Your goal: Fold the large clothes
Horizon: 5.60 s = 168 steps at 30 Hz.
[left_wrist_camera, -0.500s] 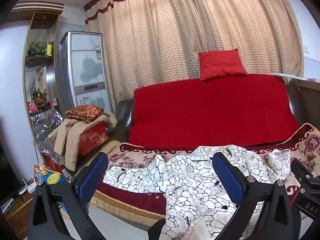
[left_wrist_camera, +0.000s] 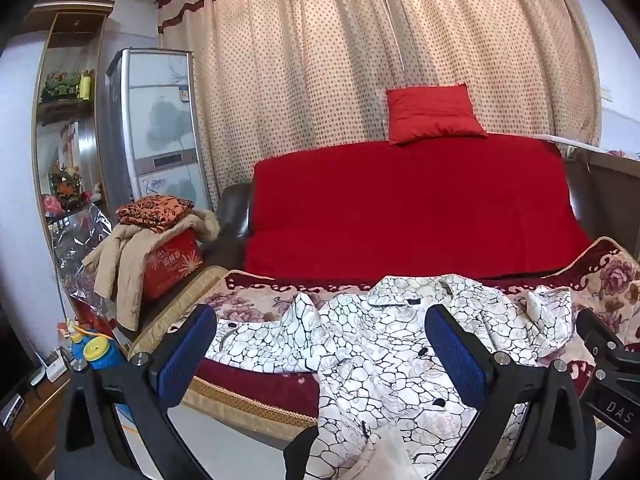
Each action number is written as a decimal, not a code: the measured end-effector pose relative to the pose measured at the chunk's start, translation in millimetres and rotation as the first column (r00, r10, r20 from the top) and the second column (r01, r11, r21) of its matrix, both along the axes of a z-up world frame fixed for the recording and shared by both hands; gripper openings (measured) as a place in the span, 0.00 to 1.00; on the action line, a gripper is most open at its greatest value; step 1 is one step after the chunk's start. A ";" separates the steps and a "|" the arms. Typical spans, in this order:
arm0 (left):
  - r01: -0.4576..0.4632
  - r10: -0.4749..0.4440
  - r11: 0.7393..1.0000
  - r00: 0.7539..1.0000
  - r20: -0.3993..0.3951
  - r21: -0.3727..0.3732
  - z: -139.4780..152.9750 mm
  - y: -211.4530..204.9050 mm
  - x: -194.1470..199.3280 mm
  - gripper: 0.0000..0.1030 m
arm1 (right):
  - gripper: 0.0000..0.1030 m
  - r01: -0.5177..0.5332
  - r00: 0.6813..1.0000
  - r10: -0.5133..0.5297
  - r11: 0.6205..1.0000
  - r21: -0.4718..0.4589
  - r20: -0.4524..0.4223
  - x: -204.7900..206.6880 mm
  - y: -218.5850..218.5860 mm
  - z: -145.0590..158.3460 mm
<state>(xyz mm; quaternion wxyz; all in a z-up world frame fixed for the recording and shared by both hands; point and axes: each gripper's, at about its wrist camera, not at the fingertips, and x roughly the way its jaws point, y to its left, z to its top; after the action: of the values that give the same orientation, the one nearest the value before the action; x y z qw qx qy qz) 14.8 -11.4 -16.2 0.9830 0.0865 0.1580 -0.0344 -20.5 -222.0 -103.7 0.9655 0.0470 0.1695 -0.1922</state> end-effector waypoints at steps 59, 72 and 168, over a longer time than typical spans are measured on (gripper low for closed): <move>0.258 -0.256 0.965 0.912 -0.321 -0.039 -71.9 -58.4 99.0 1.00 | 1.00 -0.003 0.996 0.012 0.995 0.096 -0.090 43.8 -69.8 -41.9; 0.325 -0.330 0.942 0.852 -0.406 -0.084 -126.6 -97.1 154.7 1.00 | 1.00 0.008 1.000 -0.005 0.697 0.717 -0.006 84.0 -314.5 -151.6; 0.015 -0.212 0.962 0.673 -0.709 -0.274 -232.9 -47.1 258.7 0.17 | 0.46 -0.275 0.901 0.433 0.516 0.811 0.030 270.9 -167.4 -200.6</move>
<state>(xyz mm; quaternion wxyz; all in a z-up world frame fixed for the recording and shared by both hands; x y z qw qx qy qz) 273.5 -58.5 -249.1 0.8361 -0.0469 0.5264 -0.1470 250.4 -389.4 -304.3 0.8395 0.4210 0.3278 0.1025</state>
